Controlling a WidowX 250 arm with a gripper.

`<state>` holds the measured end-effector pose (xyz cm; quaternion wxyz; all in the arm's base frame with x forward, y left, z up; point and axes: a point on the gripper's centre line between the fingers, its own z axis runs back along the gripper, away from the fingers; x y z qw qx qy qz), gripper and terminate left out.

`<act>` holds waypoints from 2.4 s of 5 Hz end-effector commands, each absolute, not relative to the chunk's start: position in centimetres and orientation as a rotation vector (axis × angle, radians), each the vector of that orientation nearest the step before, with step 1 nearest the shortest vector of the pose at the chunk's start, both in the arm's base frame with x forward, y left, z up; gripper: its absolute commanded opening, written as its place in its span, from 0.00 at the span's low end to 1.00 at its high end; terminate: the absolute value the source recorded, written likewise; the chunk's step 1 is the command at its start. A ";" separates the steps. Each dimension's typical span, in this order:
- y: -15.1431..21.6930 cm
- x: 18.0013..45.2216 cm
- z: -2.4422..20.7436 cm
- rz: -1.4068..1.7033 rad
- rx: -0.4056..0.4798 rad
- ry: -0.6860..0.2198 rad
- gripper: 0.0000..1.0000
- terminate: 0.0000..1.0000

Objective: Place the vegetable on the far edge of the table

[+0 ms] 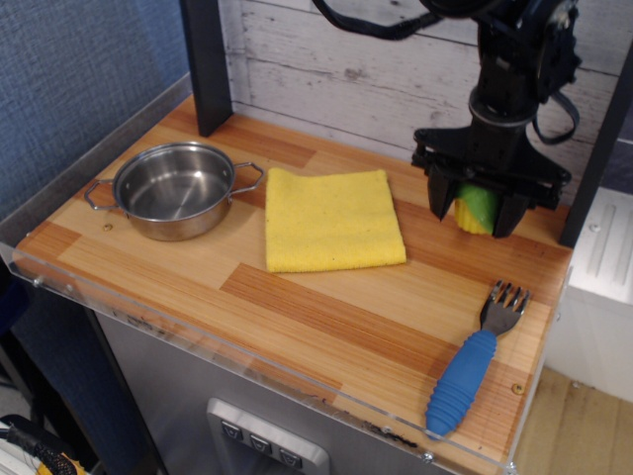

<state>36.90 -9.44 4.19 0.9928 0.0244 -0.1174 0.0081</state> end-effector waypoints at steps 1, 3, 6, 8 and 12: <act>-8.9 38.5 4.5 0.040 0.025 -0.286 0.00 0.00; -9.1 38.5 3.8 0.023 0.023 -0.258 1.00 0.00; -9.5 37.3 6.5 -0.003 -0.006 -0.283 1.00 0.00; -9.2 33.5 12.2 -0.019 -0.037 -0.333 1.00 0.00; -6.9 27.2 16.4 0.013 0.001 -0.365 1.00 0.00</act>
